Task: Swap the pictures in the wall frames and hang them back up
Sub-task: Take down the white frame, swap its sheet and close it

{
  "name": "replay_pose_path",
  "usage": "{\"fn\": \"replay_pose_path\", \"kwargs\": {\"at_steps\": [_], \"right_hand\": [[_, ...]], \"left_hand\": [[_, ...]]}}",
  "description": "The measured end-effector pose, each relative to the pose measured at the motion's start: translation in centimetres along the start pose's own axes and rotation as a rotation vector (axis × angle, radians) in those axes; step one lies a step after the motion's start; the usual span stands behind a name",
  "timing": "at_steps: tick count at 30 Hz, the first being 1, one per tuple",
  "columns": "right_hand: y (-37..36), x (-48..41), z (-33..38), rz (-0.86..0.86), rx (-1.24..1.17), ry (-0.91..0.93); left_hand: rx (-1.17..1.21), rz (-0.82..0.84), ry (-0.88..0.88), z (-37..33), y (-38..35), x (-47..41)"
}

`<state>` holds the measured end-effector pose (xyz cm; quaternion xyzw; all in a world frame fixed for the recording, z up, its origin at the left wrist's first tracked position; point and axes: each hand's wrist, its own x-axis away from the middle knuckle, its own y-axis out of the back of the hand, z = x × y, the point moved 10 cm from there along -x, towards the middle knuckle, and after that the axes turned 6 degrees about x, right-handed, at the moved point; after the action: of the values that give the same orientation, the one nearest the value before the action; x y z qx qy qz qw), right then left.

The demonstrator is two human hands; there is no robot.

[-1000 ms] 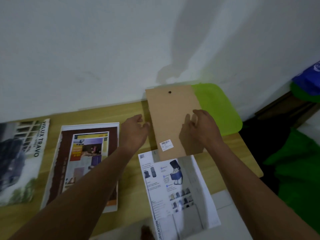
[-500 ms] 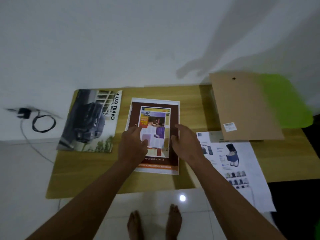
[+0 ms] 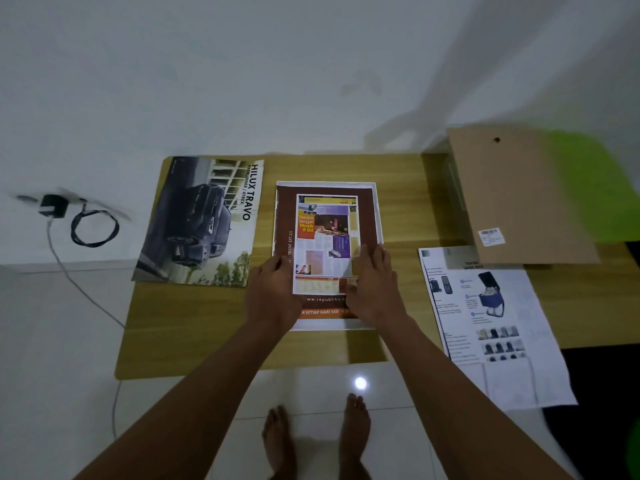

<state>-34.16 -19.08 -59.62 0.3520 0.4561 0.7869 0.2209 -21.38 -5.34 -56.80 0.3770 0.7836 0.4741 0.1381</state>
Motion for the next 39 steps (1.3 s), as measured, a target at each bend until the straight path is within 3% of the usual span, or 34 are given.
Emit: {"fn": "replay_pose_path", "kwargs": {"at_steps": [6,16,21,24,34,39], "right_hand": [[0.9,-0.5,-0.4,-0.097,-0.079,-0.056],[3.8,-0.4,-0.5,-0.285,-0.421,-0.074],[3.9,-1.1,0.0,-0.235,-0.063,-0.1],[3.8,-1.0,0.2,-0.222,-0.067,-0.123],[5.4,-1.3,0.0,-0.359,-0.321,-0.182],[5.1,-2.3,-1.5,-0.253,-0.675,-0.296]], "left_hand": [[-0.115,0.016,-0.155,-1.1,-0.2,0.1],[-0.119,-0.017,-0.055,0.3,-1.2,-1.0],[-0.16,0.015,-0.006,1.2,-2.2,-1.5],[-0.168,0.026,-0.019,1.3,-2.6,-1.7],[-0.058,-0.077,0.047,0.3,-0.6,-1.2],[0.035,-0.082,0.143,0.4,0.2,-1.3]]}}
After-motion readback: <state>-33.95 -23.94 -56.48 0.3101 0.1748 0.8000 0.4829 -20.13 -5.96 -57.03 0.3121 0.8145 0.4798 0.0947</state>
